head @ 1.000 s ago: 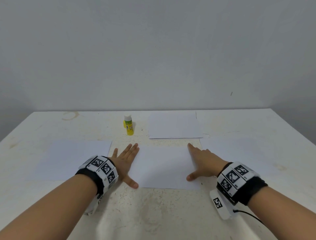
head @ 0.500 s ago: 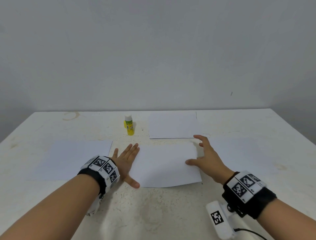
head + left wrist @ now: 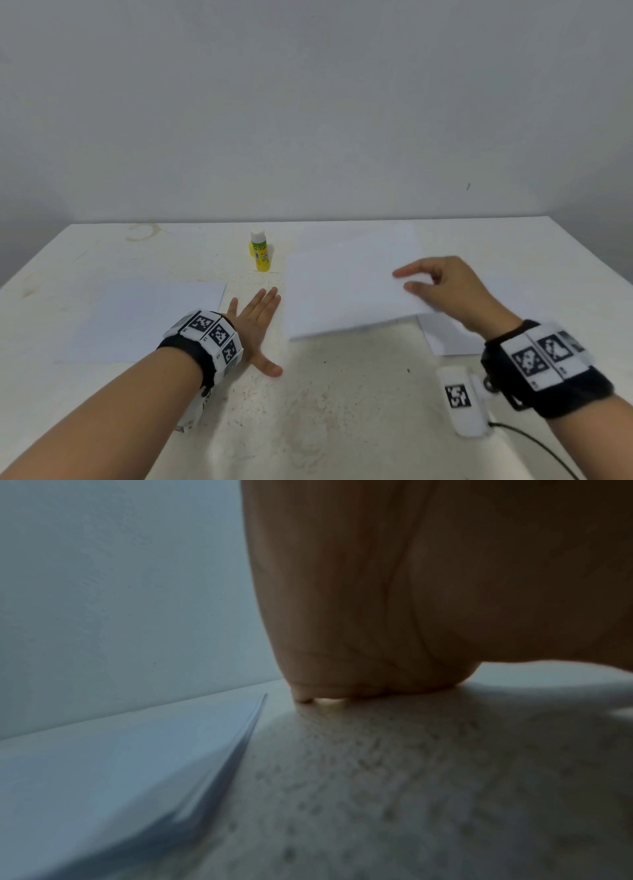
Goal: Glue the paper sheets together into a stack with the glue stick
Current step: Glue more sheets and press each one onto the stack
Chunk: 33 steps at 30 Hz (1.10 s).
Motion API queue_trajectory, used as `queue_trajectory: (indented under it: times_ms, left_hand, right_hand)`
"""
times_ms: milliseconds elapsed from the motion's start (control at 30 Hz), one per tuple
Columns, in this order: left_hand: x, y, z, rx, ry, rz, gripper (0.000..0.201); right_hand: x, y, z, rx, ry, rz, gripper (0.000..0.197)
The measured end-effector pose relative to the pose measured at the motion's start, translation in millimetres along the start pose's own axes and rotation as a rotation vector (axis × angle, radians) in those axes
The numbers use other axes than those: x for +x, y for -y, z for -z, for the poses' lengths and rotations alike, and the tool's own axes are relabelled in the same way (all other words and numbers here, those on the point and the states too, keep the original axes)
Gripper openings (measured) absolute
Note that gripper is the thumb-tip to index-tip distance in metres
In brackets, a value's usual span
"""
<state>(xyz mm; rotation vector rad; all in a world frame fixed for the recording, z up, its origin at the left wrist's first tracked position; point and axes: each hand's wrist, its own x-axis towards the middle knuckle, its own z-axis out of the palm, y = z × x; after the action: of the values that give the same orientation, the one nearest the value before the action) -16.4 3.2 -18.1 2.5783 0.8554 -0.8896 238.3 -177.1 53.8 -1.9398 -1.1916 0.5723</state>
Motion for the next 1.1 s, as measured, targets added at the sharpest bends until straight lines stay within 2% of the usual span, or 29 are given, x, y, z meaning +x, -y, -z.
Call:
queue_trajectory:
  times_ms: [67, 167, 300, 400, 900, 1100]
  left_hand:
    - [1.3, -0.2, 0.4, 0.006, 0.006, 0.007, 0.176]
    - [3.0, 0.3, 0.8, 0.004, 0.02, 0.013, 0.175]
    - [4.8, 1.2, 1.5, -0.003, 0.026, 0.009, 0.176]
    - [6.5, 2.9, 0.5, -0.015, 0.027, 0.004, 0.175]
    - [7.4, 5.7, -0.7, -0.029, 0.017, -0.02, 0.171]
    - [7.8, 5.6, -0.9, -0.034, 0.022, -0.019, 0.17]
  right_hand:
    - [18.9, -1.9, 7.7, 0.055, -0.099, -0.001, 0.021]
    - [59.6, -10.8, 5.7, 0.057, -0.169, 0.002, 0.023]
    - [112.3, -26.8, -11.5, 0.016, -0.172, -0.065, 0.023]
    - [133.0, -35.6, -23.4, -0.115, -0.112, -0.1, 0.024]
    - [152.9, -59.1, -44.1, -0.544, 0.127, -0.244, 0.036]
    - [153.1, -60.9, -49.4, -0.732, 0.078, -0.288, 0.03]
